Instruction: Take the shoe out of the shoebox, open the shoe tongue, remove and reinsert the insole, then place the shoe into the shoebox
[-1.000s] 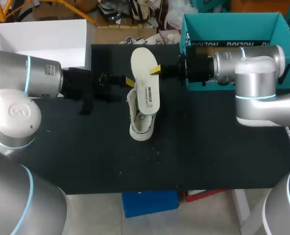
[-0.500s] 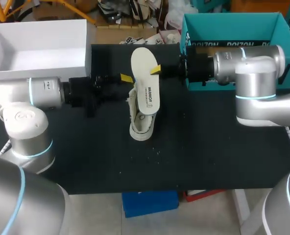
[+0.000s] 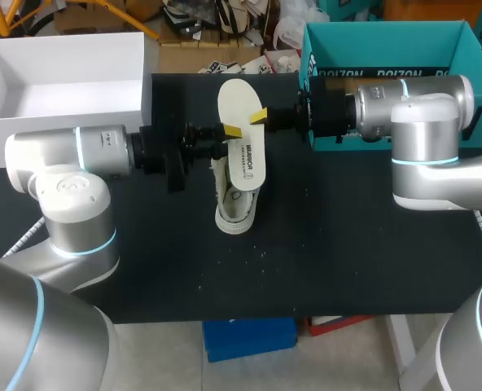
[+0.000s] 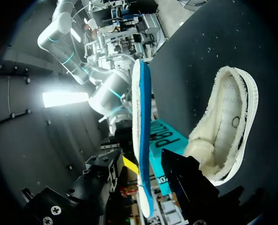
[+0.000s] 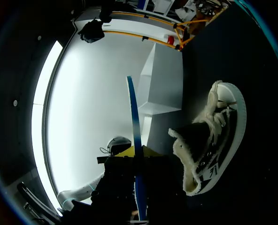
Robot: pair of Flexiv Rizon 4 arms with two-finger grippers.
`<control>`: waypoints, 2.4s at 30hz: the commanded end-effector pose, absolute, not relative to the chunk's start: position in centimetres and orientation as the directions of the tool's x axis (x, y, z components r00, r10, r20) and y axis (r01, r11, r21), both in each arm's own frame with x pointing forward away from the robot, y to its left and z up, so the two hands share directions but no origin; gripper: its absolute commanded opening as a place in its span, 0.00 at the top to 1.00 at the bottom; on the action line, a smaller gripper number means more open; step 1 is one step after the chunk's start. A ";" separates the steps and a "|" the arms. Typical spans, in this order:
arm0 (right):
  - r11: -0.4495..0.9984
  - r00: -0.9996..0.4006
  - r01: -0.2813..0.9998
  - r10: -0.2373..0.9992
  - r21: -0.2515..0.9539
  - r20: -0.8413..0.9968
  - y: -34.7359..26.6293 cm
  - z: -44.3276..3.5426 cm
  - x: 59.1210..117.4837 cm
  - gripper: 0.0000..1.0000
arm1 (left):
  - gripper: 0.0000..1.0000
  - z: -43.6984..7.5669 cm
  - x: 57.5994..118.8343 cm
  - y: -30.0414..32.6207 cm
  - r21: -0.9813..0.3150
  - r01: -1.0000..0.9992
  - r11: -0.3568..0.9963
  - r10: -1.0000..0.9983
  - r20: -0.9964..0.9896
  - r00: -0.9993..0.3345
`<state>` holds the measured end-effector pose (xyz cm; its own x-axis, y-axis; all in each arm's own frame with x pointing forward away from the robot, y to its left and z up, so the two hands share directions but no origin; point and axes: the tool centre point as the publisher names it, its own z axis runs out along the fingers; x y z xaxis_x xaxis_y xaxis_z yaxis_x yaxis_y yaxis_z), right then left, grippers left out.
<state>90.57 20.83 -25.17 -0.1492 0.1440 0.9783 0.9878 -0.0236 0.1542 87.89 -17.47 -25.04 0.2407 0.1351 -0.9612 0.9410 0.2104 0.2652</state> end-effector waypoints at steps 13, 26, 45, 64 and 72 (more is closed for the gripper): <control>-0.024 -0.149 0.988 0.146 0.154 0.978 20.9 -25.2 90.6 1.00 | 0.65 -25.6 88.7 -18.8 0.245 0.928 0.281 0.151 -0.966 0.209; -0.035 -0.152 0.986 0.172 0.160 0.973 20.8 -24.9 90.6 0.00 | 1.00 -25.2 88.0 -18.9 0.243 0.925 0.293 0.221 -0.958 0.182; -0.104 -0.133 0.974 0.462 0.203 0.877 15.4 -23.2 87.4 0.00 | 1.00 -27.2 80.9 -14.8 0.110 0.964 0.242 0.449 -0.893 -0.011; -0.122 -0.110 0.963 0.632 0.239 0.767 10.4 -21.2 82.1 0.00 | 1.00 -29.3 75.4 -12.3 0.034 0.982 0.184 0.498 -0.865 -0.063; -0.049 -0.225 0.940 0.656 0.338 0.721 9.6 -20.1 79.7 0.00 | 1.00 -29.6 74.3 -12.2 0.025 0.987 0.159 0.493 -0.868 -0.057</control>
<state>80.95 10.45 -21.29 -0.1756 0.6526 0.7371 0.9509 -0.0814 0.2986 74.66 -12.61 -29.65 -0.0622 0.4978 -0.8651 0.9869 0.1600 0.0211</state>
